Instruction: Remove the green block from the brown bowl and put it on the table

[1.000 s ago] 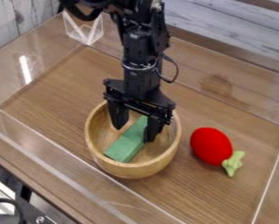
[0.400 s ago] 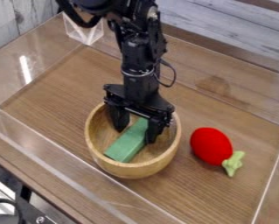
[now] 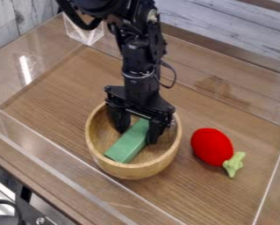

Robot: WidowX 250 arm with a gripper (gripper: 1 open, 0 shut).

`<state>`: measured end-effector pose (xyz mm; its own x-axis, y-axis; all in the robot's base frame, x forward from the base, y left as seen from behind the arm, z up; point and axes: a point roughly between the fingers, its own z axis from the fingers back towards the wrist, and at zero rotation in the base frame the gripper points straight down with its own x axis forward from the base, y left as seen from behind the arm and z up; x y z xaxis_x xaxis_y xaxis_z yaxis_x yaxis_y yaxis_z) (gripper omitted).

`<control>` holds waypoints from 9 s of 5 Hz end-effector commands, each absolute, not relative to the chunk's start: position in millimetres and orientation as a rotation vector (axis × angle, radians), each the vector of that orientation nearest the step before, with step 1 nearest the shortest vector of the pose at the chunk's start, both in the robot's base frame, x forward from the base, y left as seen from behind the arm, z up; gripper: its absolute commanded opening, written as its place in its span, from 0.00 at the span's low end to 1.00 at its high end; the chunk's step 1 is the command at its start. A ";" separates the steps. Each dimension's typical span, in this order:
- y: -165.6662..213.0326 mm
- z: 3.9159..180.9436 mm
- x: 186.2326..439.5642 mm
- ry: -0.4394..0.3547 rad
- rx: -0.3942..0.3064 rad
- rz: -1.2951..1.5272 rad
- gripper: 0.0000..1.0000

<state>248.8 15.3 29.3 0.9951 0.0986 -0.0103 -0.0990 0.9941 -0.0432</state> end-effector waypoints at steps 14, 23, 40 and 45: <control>24.9 61.0 262.8 -0.064 -0.079 0.136 0.00; 54.2 129.4 282.4 -0.154 -0.146 0.065 0.00; 205.5 82.4 349.6 -0.206 -0.109 0.152 1.00; 203.3 79.4 361.5 -0.206 -0.068 0.123 1.00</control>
<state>351.8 199.1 58.2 0.9802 0.1409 0.1392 -0.1257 0.9857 -0.1123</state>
